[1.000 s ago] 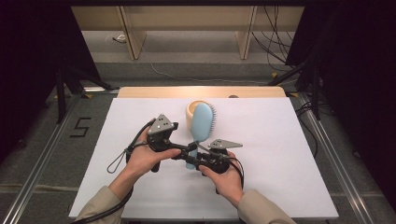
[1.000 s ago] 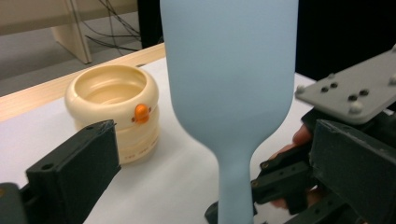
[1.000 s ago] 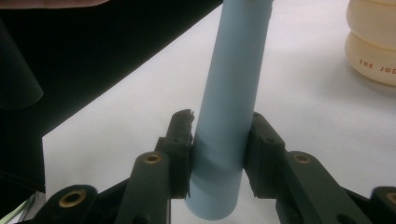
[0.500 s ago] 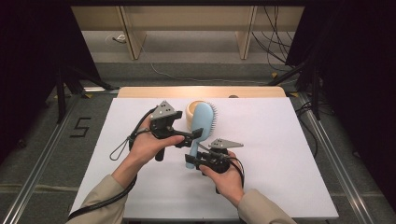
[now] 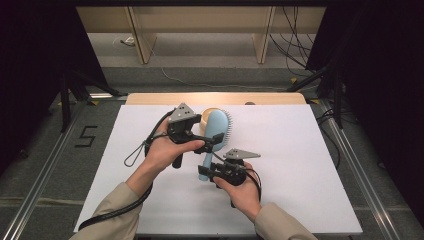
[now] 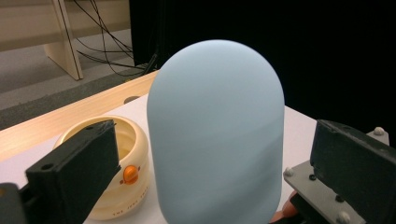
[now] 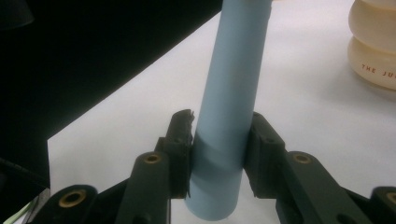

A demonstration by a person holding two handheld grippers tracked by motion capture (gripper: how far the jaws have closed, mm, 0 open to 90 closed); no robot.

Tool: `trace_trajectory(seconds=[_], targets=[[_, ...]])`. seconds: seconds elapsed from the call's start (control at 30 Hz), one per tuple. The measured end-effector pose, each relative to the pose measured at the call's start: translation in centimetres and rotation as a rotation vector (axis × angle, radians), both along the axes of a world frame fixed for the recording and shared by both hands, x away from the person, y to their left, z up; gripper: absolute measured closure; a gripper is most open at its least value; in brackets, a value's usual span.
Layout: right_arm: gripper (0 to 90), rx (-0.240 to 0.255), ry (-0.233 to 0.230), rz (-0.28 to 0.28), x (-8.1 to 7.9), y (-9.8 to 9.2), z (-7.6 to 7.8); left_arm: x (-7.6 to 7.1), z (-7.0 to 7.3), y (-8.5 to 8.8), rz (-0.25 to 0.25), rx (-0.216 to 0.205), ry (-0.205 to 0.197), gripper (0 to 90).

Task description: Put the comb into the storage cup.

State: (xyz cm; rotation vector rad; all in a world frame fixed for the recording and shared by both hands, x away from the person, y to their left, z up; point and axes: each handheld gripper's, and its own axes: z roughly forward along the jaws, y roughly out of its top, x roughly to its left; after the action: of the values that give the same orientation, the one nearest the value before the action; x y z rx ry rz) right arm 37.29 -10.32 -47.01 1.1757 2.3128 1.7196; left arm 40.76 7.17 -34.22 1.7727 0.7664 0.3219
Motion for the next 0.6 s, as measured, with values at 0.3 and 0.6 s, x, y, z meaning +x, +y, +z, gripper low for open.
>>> trace_trajectory(seconds=[0.3, 0.6], targets=[[66.4, -0.001, -0.003, 0.002, 0.0, 0.0, 0.0, 1.0, 0.2, -1.5, -0.001, 0.005, 0.015, 1.0], [66.4, 0.002, -0.002, -0.001, 0.0, -0.1, 0.1, 1.5, -0.1, -2.3, 0.005, 0.012, 0.02, 5.9]])
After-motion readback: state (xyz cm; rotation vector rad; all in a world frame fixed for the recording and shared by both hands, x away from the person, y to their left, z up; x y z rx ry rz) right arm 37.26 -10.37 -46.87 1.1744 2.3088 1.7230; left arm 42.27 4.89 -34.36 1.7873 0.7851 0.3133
